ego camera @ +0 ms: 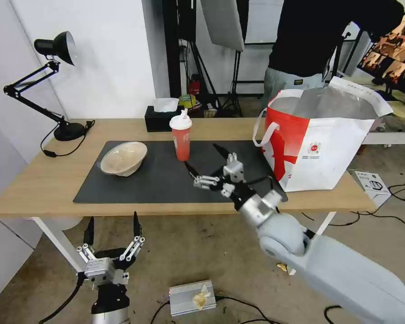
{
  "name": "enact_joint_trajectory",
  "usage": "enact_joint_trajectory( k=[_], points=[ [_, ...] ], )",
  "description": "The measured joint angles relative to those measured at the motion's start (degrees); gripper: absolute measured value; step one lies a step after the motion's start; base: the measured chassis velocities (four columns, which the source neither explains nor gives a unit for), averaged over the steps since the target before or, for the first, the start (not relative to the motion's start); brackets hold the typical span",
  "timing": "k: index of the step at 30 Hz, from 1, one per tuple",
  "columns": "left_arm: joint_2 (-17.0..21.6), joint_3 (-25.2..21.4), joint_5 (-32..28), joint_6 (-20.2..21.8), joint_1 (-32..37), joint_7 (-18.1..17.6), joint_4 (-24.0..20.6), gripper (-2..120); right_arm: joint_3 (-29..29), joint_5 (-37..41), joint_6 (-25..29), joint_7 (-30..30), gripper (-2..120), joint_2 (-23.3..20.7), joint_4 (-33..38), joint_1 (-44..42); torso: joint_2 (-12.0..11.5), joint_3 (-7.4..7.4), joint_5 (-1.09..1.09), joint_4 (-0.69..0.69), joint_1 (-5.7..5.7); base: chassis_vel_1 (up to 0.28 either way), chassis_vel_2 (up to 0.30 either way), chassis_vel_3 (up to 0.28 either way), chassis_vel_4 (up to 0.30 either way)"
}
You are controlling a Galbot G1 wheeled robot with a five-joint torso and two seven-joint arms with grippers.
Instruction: Pick up the trash from the table and place it into the takeout bag.
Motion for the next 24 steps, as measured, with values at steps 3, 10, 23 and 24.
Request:
enact_joint_trajectory(
  k=[3, 10, 23, 24],
  points=[
    [-0.01, -0.02, -0.01, 0.01, 0.02, -0.03, 0.14, 100, -0.89, -0.77, -3.01, 2.42, 100, 2.10, -1.15, 1.76, 0.00, -0.01, 0.00, 0.01, 0.00, 0.000, 0.000, 0.000, 0.000],
    [0.00, 0.02, -0.02, 0.00, 0.15, -0.05, 0.64, 100, -2.18, -1.61, -10.11, 6.79, 100, 6.75, -4.61, 4.77, 0.00, 0.00, 0.00, 0.00, 0.00, 0.000, 0.000, 0.000, 0.000],
    [-0.01, -0.01, 0.03, 0.05, -0.04, -0.06, 0.23, 100, -2.29, -2.07, -18.37, 10.41, 100, 12.21, -8.61, 6.99, 0.01, 0.00, 0.00, 0.00, 0.00, 0.000, 0.000, 0.000, 0.000],
    [-0.02, -0.01, 0.03, 0.04, 0.12, -0.06, 0.03, 100, -2.29, -2.34, -19.12, 10.75, 100, 12.41, -8.64, 6.99, 0.01, -0.01, 0.01, 0.00, 0.00, 0.000, 0.000, 0.000, 0.000]
  ],
)
